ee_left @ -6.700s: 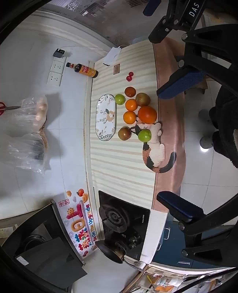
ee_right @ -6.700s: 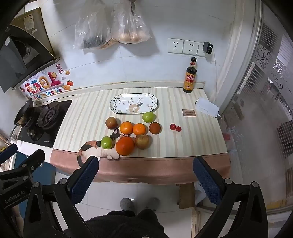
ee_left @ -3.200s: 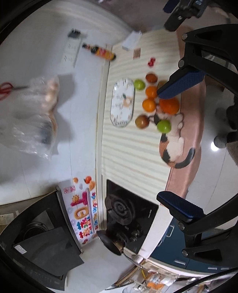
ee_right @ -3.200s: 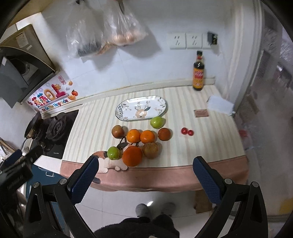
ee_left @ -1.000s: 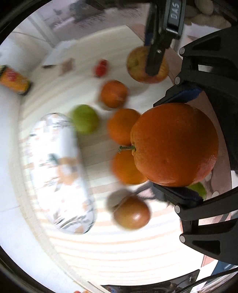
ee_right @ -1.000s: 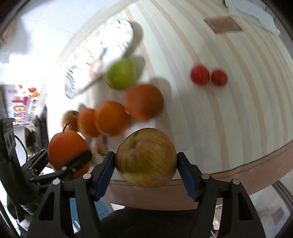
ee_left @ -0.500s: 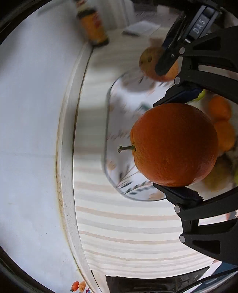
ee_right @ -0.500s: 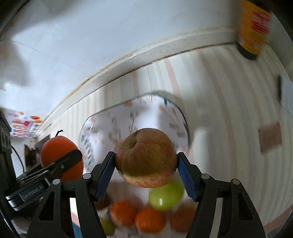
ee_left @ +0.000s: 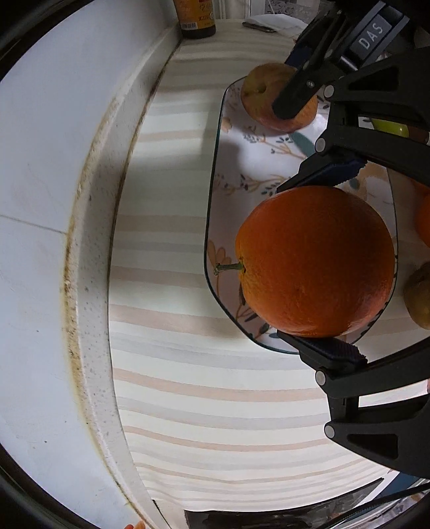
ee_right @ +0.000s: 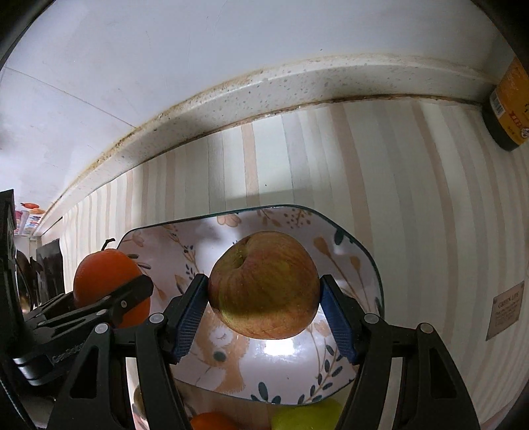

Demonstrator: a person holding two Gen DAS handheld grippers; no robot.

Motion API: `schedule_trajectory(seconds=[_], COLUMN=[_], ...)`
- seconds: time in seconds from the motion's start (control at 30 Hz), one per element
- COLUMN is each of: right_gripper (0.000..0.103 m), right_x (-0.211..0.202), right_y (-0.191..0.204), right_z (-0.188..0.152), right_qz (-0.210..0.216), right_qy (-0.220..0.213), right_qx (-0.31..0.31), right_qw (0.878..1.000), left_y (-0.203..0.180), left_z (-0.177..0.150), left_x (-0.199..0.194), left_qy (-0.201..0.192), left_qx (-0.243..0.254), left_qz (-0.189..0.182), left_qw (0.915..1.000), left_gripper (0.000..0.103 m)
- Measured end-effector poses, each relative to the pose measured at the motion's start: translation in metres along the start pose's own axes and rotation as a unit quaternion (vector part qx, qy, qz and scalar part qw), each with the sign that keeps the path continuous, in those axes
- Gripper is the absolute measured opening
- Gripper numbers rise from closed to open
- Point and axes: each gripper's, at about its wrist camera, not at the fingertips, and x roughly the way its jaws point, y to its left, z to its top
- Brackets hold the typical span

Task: Organize fruits
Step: 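Place the orange on the plate with the left tool while the right tool places the apple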

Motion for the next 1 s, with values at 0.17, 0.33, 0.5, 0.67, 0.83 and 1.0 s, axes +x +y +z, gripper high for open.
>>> schedule_trajectory(seconds=[0.17, 0.33, 0.5, 0.67, 0.83, 1.0], right_gripper=[0.072, 0.092, 0.094, 0.094, 0.094, 0.094], right_x=[0.007, 0.007, -0.003, -0.018, -0.033, -0.055], right_y=[0.007, 0.016, 0.024, 0.029, 0.035, 0.043], right_z=[0.013, 0.017, 0.013, 0.002, -0.02, -0.055], right_qz=[-0.009, -0.009, -0.034, -0.058, -0.072, -0.076], right_qy=[0.008, 0.01, 0.002, 0.0, -0.003, -0.018], right_qx=[-0.01, -0.009, -0.024, -0.035, -0.049, -0.058], right_qw=[1.0, 1.0, 0.999, 0.998, 0.996, 0.995], left_y=[0.005, 0.003, 0.002, 0.005, 0.009, 0.01], left_z=[0.0, 0.004, 0.004, 0.006, -0.015, -0.047], left_x=[0.014, 0.024, 0.034, 0.007, -0.03, -0.064], left_qy=[0.017, 0.02, 0.026, -0.012, -0.06, -0.095], left_qx=[-0.006, -0.004, -0.006, -0.009, 0.002, 0.002], left_qz=[0.007, 0.004, -0.004, -0.009, 0.026, 0.041], left_qw=[0.9998, 0.9998, 0.9996, 0.9998, 0.9978, 0.9946], left_gripper=[0.075, 0.075, 0.079, 0.092, 0.092, 0.092])
